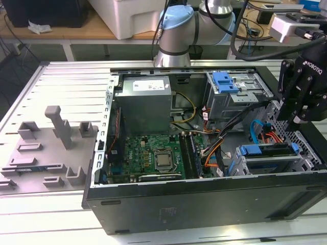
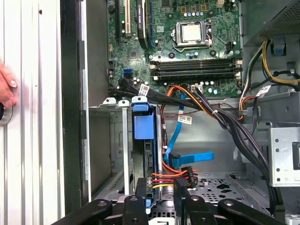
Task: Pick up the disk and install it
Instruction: 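Insert the first disk wire, then insert the second disk wire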
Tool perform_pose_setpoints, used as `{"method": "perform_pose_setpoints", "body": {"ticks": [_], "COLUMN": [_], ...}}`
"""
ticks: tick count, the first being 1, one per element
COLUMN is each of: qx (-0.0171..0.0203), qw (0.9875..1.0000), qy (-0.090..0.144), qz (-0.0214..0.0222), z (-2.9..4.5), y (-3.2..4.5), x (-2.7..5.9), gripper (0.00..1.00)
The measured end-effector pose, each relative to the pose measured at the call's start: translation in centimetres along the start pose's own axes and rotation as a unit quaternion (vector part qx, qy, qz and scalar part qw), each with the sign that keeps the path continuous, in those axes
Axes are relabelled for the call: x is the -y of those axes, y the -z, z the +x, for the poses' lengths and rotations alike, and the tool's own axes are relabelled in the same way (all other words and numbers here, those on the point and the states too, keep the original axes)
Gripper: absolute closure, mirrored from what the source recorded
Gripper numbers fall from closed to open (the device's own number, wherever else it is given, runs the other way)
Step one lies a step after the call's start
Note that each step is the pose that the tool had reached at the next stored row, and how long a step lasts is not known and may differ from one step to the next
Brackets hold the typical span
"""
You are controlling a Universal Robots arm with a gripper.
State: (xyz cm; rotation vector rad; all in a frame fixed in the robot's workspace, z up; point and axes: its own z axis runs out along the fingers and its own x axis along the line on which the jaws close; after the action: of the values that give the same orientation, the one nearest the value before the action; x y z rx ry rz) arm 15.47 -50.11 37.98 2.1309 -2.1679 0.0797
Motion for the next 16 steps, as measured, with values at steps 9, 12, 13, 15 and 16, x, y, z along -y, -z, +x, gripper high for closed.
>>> {"method": "perform_pose_setpoints", "body": {"ticks": [9,12,13,15,16], "qx": [-0.0002,-0.0005,-0.0034,-0.0098,-0.0116], "qw": [1.0000,1.0000,1.0000,1.0000,0.9999], "qy": [0.000,0.000,0.000,0.000,0.000], "qz": [0.0000,0.0000,0.0001,0.0002,0.0001], "z": [0.00,-0.08,-0.41,-1.00,-1.16], "y": [0.00,0.00,0.05,0.08,0.07], "x": [0.00,-0.01,-0.04,-0.10,-0.25], "gripper": [0.63,0.63,0.63,0.63,0.63]}}
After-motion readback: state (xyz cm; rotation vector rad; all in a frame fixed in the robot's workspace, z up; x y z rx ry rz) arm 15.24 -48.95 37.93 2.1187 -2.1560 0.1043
